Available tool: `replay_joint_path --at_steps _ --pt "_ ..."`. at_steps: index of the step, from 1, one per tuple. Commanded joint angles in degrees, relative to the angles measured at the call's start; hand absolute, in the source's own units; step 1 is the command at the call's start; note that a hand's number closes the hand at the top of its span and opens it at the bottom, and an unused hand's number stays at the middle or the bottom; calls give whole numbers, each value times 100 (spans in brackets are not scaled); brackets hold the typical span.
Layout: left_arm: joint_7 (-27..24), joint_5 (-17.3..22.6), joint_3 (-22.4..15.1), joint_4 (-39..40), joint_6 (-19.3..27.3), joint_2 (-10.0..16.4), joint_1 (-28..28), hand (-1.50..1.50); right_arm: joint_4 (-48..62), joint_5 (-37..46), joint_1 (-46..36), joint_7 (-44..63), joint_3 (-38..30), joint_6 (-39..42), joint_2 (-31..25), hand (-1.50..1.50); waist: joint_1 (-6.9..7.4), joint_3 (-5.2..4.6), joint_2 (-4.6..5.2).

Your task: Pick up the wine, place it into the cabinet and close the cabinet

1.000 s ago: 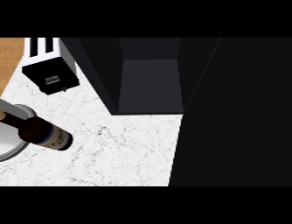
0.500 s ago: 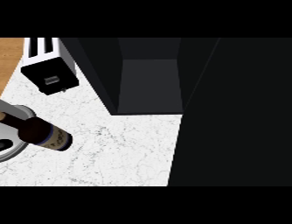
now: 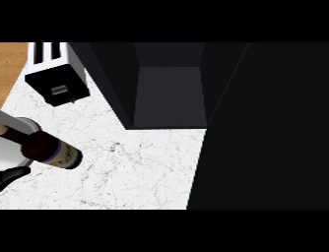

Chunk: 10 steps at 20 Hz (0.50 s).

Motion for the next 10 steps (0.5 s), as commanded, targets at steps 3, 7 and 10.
replay_joint_path --at_steps 3,7,10 --pt "-809 -161 139 756 -342 -27 288 -150 -1233 529 191 506 30 -68 -359 -150 -21 0 0" --pt "-1134 -493 -16 1151 -220 -196 205 -150 -1008 916 -92 562 377 -334 -236 -150 -36 -2 -1" --pt "-1294 -140 264 1498 -672 61 349 -150 -1043 704 -2 546 183 -303 -448 -150 -5 -1 4"
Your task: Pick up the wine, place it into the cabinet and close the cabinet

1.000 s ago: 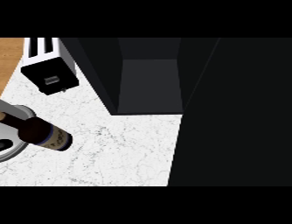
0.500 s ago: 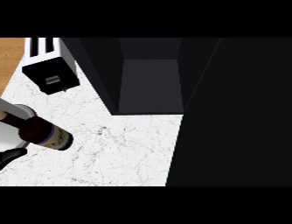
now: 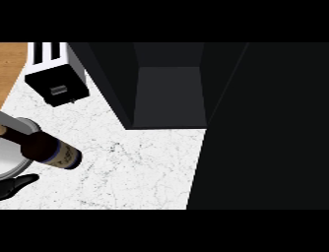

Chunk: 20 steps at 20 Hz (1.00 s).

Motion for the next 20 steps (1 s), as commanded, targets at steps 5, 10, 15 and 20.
replay_joint_path --at_steps 5,10,15,20 --pt "-639 35 185 1274 -398 187 -234 -150 -1024 631 -67 522 36 -133 -242 -150 -19 -5 9" --pt "-1011 -48 287 1830 -520 306 -267 -150 -997 767 36 542 180 -282 -334 -150 0 0 6" --pt "-1902 -377 294 2645 -405 162 -342 -150 -1026 655 -46 493 212 -360 -387 -150 -7 -3 9" --pt "-1921 -224 315 3347 -649 341 -831 -150 -1373 563 68 554 138 -358 -697 -150 -70 -5 1"
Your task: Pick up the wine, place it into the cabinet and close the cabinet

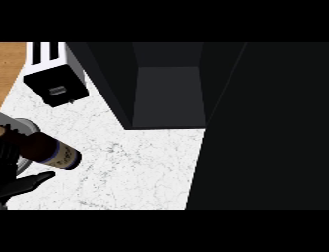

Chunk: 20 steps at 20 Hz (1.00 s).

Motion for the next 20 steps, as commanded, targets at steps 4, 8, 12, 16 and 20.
replay_joint_path --at_steps 4,8,12,16,20 --pt "-299 137 -16 985 -359 6 -369 -150 -1094 961 370 340 540 -221 -223 -150 -47 -5 -15" --pt "-602 169 -26 1587 -746 126 -488 -150 -939 907 260 191 619 -288 -189 -150 -19 -5 -3" --pt "-566 267 6 1726 -863 230 -562 -150 -974 790 112 392 322 -243 -299 -150 39 1 -1" --pt "-1027 40 -61 2344 -796 264 -998 -150 -981 768 119 355 384 -334 -373 -150 -33 -5 6" --pt "-1606 17 -65 2682 -829 105 -919 -150 -927 392 377 -31 142 -157 -566 -150 20 2 16"
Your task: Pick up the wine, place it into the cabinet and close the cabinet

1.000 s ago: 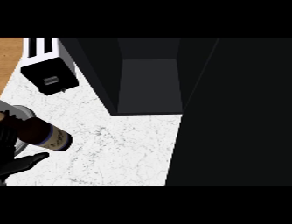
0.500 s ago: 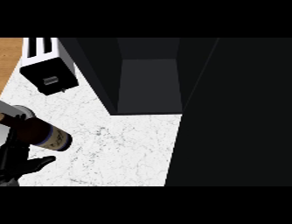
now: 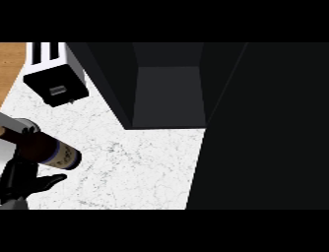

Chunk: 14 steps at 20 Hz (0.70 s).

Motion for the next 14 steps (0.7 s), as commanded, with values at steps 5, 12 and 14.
replay_joint_path --at_steps 5,12,14 --pt "-107 250 162 514 -21 88 -561 150 -1271 419 650 229 134 9 -395 -150 -7 5 -3" --pt "-1061 -99 -43 447 17 -11 77 150 -1128 855 451 270 509 -271 -416 -150 9 1 -26" --pt "-903 -141 -88 341 392 -69 -316 150 -1093 629 287 317 383 -255 -332 -150 21 3 -11"
